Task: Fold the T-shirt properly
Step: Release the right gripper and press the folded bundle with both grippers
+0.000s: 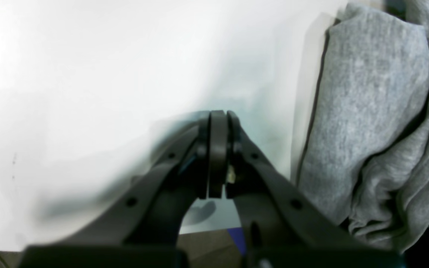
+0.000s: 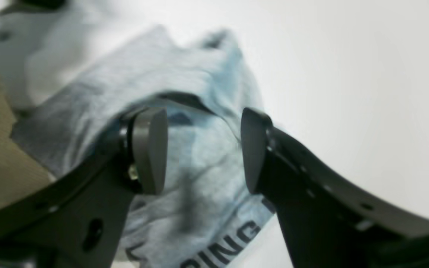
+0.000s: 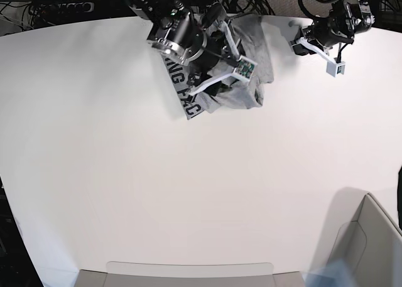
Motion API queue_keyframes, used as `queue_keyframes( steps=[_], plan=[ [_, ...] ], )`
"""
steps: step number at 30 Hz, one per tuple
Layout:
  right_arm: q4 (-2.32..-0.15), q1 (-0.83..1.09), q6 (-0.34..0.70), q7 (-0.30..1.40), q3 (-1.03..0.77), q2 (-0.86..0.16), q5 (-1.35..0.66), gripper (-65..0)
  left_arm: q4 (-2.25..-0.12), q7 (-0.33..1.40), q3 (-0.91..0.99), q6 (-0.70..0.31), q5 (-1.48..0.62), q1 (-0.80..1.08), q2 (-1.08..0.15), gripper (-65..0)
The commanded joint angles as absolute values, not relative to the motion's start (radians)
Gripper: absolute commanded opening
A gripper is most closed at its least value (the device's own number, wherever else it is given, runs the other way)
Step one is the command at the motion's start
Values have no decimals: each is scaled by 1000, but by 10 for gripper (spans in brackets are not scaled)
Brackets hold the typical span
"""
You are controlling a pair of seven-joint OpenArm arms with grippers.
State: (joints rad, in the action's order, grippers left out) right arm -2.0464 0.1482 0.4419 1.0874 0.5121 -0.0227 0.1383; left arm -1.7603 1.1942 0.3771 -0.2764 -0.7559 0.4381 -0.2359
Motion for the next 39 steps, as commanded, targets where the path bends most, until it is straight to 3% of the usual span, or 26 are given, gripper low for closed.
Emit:
queue_keyframes(
  steps=[1,6,8,10,13,17,20,26,39],
  plan=[
    [-2066,131,438,1069,461,-18,102,-358,-1768,1178,374,-268,-731,426,-243,-650],
    [-2064,111,438,1072,131,-19,-173,-523,-1797,1127,371,-298,-733,367,-243,-650],
    [-2063,114,440,1075,-1,-39,-285,-610,-1837,1122,371,-367,-733,340,-240,-650],
    [-2063,120,444,1076,-50,-84,-355,-650,-1888,1127,369,-433,-733,320,-220,-650],
    [-2063,171,444,1076,-56,-176,-407,-635,-1962,1129,328,-518,-733,308,-213,-650],
    [-2054,237,443,1076,-68,-225,-409,-591,-2014,1113,200,-524,-728,318,-216,-646],
    [-2049,266,444,1076,-111,-226,-409,-577,-2034,1056,134,-522,-727,360,-211,-591],
    [-2045,278,446,1076,-128,-234,-409,-576,-2034,954,114,-374,-730,406,-219,-572],
    [-1954,272,447,1076,-128,-236,-409,-576,-2035,881,4,-366,-730,458,-260,-575]
  ],
)
